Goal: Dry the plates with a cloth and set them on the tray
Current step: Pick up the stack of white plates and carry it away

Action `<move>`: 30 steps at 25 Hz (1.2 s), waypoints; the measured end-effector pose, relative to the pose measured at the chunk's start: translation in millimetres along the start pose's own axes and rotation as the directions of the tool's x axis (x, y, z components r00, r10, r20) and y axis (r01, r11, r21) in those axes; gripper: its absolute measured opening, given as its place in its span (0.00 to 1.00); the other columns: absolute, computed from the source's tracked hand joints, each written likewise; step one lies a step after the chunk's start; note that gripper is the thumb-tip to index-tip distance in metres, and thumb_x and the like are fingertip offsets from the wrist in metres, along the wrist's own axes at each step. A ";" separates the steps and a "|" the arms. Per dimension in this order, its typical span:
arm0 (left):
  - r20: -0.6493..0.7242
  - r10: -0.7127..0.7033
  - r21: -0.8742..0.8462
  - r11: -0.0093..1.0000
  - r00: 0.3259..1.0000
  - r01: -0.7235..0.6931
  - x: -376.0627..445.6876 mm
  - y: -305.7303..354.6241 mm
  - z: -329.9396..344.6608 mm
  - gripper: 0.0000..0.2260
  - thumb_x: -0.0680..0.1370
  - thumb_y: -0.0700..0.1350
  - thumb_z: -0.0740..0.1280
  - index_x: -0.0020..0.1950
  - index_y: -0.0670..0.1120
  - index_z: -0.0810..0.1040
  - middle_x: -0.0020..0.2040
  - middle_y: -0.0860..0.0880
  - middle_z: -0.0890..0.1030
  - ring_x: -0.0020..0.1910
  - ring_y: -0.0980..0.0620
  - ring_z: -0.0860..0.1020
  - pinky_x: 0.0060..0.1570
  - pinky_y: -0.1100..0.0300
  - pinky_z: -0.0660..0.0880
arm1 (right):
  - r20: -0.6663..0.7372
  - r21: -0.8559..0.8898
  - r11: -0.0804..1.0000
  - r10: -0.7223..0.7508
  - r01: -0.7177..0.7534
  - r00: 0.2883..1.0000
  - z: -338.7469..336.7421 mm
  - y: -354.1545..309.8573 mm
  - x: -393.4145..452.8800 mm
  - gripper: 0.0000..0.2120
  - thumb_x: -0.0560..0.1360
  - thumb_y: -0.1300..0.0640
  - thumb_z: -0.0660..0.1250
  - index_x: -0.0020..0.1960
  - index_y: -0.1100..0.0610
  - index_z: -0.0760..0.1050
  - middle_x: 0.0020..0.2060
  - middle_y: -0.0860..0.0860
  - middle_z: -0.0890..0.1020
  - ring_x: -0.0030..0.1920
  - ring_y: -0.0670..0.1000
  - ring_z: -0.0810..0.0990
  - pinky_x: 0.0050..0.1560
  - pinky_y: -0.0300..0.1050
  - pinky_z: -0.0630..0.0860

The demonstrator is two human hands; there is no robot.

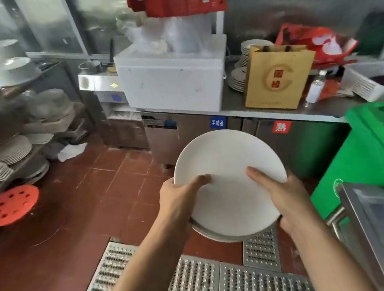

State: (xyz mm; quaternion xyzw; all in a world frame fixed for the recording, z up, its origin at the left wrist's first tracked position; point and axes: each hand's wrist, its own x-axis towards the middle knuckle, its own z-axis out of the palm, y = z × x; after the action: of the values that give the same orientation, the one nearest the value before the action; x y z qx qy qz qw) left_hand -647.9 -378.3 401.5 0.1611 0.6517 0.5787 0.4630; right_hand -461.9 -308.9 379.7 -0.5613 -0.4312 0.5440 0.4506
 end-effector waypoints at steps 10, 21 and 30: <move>-0.555 -0.026 -0.210 0.972 0.832 -0.109 58.1 37.2 -151.0 0.15 0.68 0.43 0.79 0.51 0.44 0.81 0.42 0.45 0.86 0.37 0.47 0.84 0.30 0.57 0.78 | 0.629 -0.058 0.998 0.040 -0.005 0.776 241.2 5.7 53.2 0.19 0.66 0.52 0.83 0.54 0.50 0.82 0.42 0.45 0.88 0.41 0.47 0.87 0.31 0.39 0.80; -0.834 -0.122 -0.323 0.898 0.538 -0.298 73.1 54.6 -398.7 0.18 0.68 0.41 0.79 0.54 0.42 0.81 0.45 0.43 0.86 0.42 0.43 0.85 0.42 0.45 0.84 | 0.912 -0.155 0.988 0.144 -0.004 0.385 530.8 30.8 -56.8 0.27 0.59 0.49 0.84 0.56 0.51 0.80 0.43 0.47 0.88 0.39 0.49 0.88 0.32 0.44 0.82; -0.888 -0.163 -0.349 0.848 0.430 -0.400 79.3 91.5 -597.4 0.16 0.68 0.42 0.79 0.53 0.41 0.82 0.45 0.43 0.86 0.42 0.46 0.85 0.34 0.58 0.79 | 0.957 -0.205 0.979 0.201 -0.006 0.211 735.6 44.4 -169.3 0.20 0.68 0.55 0.81 0.58 0.53 0.81 0.45 0.51 0.88 0.43 0.53 0.88 0.36 0.47 0.83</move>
State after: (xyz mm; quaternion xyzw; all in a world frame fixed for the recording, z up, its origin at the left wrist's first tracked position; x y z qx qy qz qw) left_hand -1190.9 -655.3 392.2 -0.2519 0.6020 0.7572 0.0273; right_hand -1203.4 -456.8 372.5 -0.1588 -0.6204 0.7680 -0.0009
